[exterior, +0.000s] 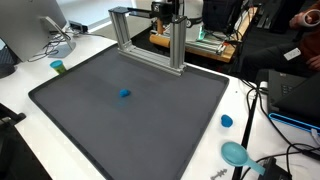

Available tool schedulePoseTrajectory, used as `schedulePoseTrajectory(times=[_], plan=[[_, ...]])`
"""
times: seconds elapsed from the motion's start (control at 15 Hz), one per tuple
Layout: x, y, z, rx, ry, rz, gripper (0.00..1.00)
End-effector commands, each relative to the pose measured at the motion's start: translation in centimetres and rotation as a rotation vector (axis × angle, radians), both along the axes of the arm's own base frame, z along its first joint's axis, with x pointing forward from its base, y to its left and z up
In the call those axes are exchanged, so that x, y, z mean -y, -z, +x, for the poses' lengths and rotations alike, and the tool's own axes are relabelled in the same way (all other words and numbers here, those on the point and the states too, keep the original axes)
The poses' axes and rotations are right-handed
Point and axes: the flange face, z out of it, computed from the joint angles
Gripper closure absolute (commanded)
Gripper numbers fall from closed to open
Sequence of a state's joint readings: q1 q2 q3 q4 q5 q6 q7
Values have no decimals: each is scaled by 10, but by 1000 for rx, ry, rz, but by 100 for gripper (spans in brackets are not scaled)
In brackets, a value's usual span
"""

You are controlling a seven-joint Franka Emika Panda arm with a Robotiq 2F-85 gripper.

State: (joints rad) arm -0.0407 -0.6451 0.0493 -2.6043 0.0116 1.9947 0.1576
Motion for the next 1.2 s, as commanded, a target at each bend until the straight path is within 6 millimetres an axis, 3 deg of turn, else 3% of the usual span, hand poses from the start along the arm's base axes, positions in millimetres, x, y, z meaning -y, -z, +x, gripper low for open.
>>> schedulePoseTrajectory(times=[0.0, 0.67, 1.13], plan=[[7, 9, -1, 21, -20, -11, 0], [4, 17, 0, 39, -60, -24, 0], [-5, 1, -7, -9, -65, -34, 0]])
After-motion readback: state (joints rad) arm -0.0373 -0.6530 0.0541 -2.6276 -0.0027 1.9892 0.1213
